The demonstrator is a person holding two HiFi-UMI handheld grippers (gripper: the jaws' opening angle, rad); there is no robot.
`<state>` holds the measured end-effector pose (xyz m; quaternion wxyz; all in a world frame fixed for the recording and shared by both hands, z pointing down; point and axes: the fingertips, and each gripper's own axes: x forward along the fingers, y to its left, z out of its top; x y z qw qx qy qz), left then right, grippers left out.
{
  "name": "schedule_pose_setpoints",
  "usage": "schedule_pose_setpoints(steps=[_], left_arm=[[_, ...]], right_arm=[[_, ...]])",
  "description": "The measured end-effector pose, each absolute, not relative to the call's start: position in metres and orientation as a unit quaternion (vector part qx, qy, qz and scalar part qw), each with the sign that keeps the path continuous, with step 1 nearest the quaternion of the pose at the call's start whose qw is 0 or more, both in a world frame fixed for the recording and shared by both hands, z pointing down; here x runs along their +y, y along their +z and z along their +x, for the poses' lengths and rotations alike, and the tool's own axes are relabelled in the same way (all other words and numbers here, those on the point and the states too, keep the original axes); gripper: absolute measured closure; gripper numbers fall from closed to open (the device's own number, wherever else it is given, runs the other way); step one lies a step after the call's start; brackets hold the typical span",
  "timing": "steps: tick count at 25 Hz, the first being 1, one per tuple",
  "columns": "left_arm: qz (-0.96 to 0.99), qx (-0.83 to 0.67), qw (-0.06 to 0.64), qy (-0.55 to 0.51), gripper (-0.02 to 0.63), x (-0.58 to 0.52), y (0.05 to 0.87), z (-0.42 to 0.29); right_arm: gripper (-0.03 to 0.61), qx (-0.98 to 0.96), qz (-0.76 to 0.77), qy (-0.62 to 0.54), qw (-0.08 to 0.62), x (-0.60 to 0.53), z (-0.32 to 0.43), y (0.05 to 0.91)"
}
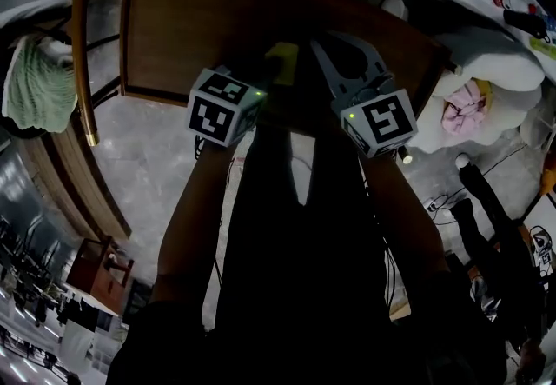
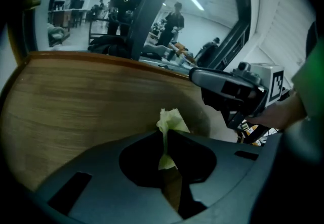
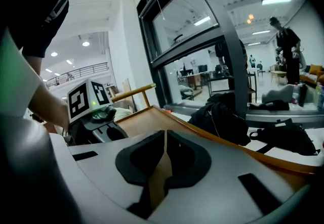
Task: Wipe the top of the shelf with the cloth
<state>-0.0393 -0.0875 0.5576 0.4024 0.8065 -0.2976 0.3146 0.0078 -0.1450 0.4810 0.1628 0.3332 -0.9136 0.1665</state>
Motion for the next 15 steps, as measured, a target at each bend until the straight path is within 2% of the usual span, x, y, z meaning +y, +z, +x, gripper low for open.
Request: schedule_pose_setpoints(steps=[15], left_arm=[[0.770, -0.400, 0.395, 0.302, 0.577, -0.129, 0.563, -0.208]], right_arm=[[0.551, -0.916, 0.325, 0.167, 0.167, -0.147, -0.063, 0.486]])
